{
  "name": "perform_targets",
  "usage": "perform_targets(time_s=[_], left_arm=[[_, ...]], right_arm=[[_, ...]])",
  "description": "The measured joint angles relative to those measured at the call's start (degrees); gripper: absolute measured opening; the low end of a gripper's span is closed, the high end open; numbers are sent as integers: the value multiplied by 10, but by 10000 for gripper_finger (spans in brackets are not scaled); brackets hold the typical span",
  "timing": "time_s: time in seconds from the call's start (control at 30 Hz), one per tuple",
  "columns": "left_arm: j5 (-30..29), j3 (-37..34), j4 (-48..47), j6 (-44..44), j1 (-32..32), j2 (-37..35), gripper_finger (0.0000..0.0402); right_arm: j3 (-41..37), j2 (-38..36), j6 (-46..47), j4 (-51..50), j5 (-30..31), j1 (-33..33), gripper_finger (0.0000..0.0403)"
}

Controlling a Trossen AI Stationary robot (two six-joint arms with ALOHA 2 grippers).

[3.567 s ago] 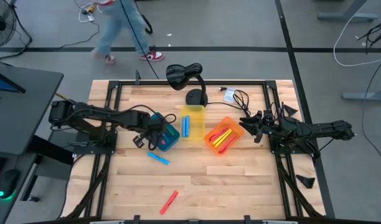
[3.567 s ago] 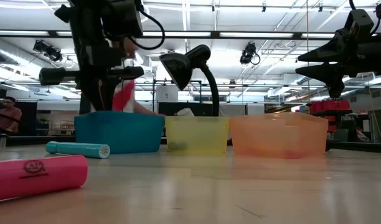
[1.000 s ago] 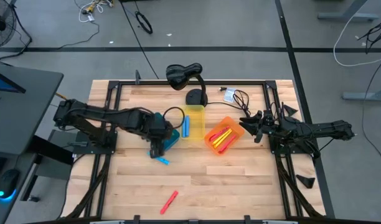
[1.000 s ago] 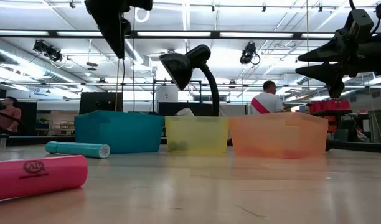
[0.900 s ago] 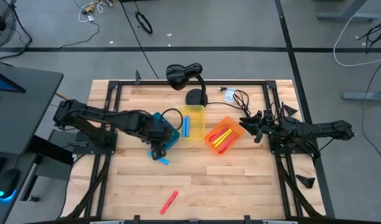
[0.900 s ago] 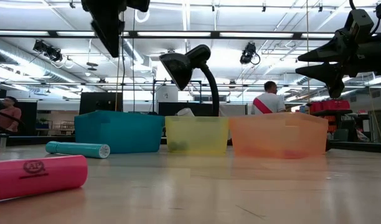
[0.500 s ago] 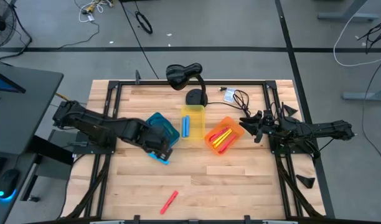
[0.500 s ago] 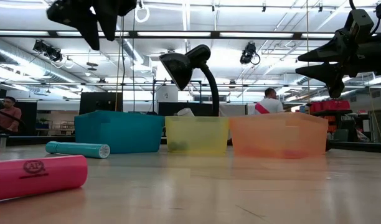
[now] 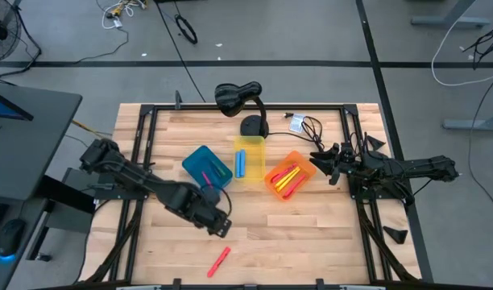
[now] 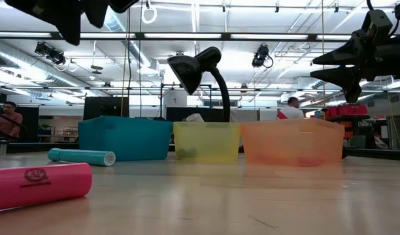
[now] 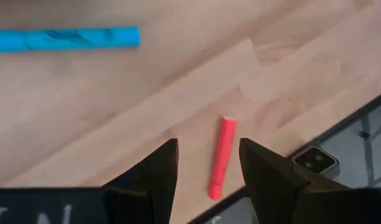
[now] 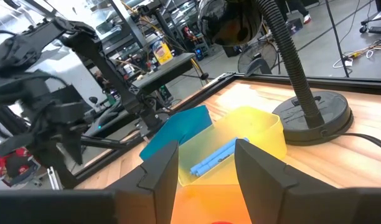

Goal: Pick & Place Markers
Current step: Put the pink highlighter pen into the yellow bin

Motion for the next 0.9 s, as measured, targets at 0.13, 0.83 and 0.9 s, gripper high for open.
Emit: perform_targets(time_s=[0.13, 0.83, 0.9], left_arm=[[0, 41, 0, -12, -18, 39, 177], [7, 183, -13, -72, -79, 212, 177], [11, 183, -12, -72, -80, 222, 177]], right_arm=[[0, 0, 0, 0, 0, 0, 160], [0, 0, 0, 0, 0, 0, 160], [0, 0, 0, 0, 0, 0, 160]])
